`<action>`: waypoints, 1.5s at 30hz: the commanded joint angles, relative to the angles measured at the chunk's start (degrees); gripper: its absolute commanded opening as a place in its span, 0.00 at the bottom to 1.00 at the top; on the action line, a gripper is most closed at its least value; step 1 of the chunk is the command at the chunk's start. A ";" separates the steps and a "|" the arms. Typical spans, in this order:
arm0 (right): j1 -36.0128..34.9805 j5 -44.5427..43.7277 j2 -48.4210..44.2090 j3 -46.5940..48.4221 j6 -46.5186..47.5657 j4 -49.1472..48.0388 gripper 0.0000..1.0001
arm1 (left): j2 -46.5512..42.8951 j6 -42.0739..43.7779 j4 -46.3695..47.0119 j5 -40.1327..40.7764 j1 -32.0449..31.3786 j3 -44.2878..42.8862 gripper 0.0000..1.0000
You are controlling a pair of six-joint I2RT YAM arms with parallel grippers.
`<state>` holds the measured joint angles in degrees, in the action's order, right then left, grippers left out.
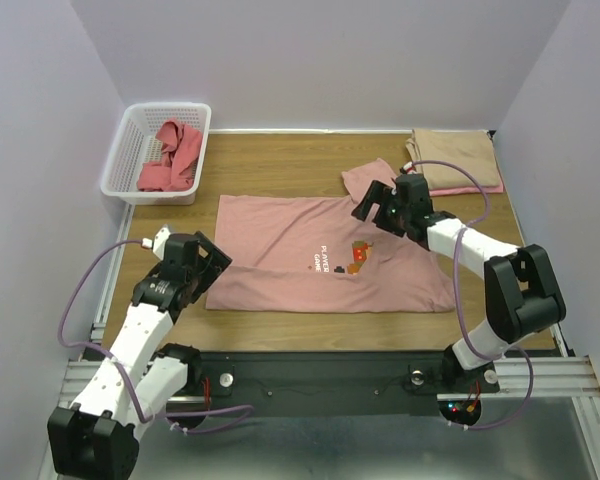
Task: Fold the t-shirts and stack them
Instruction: Fold the tshirt
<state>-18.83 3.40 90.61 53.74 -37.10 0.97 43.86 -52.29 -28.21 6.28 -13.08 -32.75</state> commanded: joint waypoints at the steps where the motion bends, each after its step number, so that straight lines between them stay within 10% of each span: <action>1: 0.02 -3.05 -4.03 0.85 2.90 2.36 1.00 | 3.24 2.10 2.71 0.92 -0.19 -2.93 0.99; 24: 2.57 -27.83 31.37 50.48 23.30 13.62 1.00 | 64.05 17.67 2.73 14.70 -0.19 -57.04 0.97; 45: 4.77 -25.72 40.00 55.25 24.88 13.62 1.00 | 84.29 11.34 -3.61 22.72 -0.63 -72.89 0.69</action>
<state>-14.52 -22.00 130.02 107.96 -13.21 15.66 127.66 -38.94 -30.76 26.44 -13.19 -102.30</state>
